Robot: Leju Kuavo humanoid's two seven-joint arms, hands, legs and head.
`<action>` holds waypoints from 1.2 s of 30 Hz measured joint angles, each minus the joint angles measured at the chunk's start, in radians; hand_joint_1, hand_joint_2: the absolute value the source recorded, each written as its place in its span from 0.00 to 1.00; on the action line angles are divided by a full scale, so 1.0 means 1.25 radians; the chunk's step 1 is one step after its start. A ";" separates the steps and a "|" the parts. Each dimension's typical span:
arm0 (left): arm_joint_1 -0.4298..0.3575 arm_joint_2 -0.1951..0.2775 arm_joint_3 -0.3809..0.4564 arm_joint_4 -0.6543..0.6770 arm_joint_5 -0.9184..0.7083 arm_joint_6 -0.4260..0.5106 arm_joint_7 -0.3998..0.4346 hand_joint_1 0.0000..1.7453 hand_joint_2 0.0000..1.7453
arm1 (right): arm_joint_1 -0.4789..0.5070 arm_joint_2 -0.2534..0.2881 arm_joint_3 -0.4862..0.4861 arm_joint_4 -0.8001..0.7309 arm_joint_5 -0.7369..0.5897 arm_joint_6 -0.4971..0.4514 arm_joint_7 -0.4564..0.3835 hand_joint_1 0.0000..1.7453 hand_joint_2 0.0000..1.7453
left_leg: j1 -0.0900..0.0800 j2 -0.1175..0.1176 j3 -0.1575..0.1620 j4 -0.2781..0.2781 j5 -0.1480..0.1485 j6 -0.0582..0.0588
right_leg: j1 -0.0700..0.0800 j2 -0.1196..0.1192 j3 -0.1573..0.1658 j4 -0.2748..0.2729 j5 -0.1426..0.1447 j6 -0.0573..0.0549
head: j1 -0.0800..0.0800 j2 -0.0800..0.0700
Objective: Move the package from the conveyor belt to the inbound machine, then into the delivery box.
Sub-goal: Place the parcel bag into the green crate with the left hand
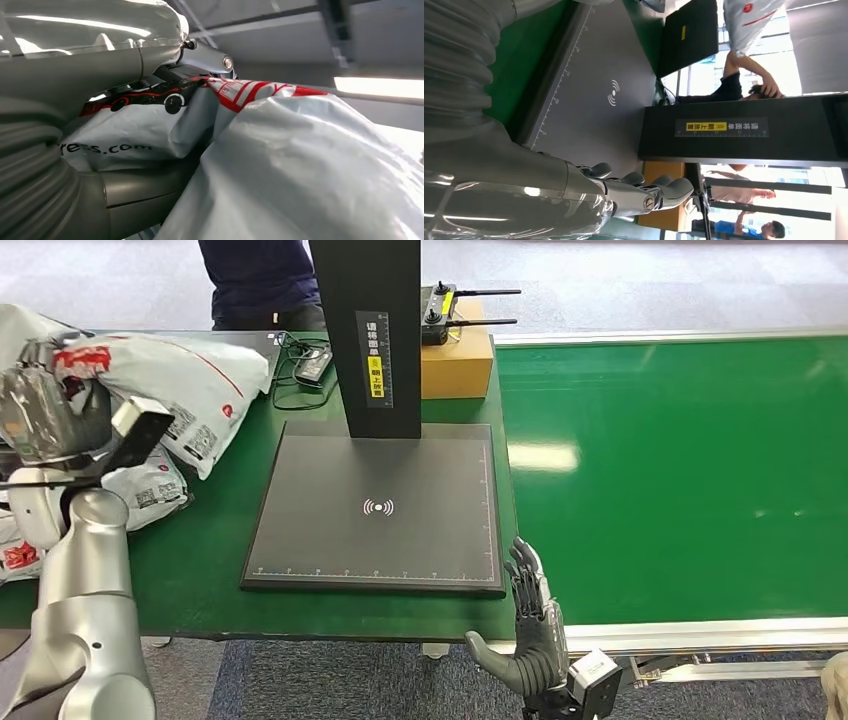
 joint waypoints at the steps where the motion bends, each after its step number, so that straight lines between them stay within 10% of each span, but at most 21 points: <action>1: -0.018 0.000 0.009 0.009 -0.014 0.000 0.021 1.00 1.00 | 0.001 0.000 0.001 0.000 0.002 -0.005 0.000 0.00 1.00 | 0.000 0.000 0.000 0.000 0.000 0.000 | 0.000 0.000 0.000 0.000 0.000 0.000 | 0.000 0.000; 22: -0.336 0.109 0.102 0.304 -0.159 0.000 0.610 1.00 1.00 | 0.032 0.000 0.023 -0.014 0.029 -0.075 0.000 0.00 1.00 | 0.001 0.001 -0.002 0.000 0.000 0.000 | 0.001 0.002 -0.002 0.000 0.000 -0.001 | 0.000 0.000; 26: -0.341 0.154 0.128 0.331 -0.145 -0.001 0.664 0.00 1.00 | 0.036 0.000 0.021 -0.020 0.027 -0.071 0.000 0.00 1.00 | 0.001 0.001 -0.002 0.000 0.000 0.000 | 0.001 0.002 -0.002 0.000 0.000 -0.001 | 0.000 0.000; 36: -0.320 0.225 0.203 0.434 -0.122 -0.015 0.714 0.00 1.00 | 0.044 0.002 0.002 -0.032 0.043 -0.038 0.000 0.00 1.00 | 0.001 0.001 -0.002 0.000 0.000 0.000 | 0.001 0.001 -0.001 0.000 0.000 -0.001 | 0.000 0.000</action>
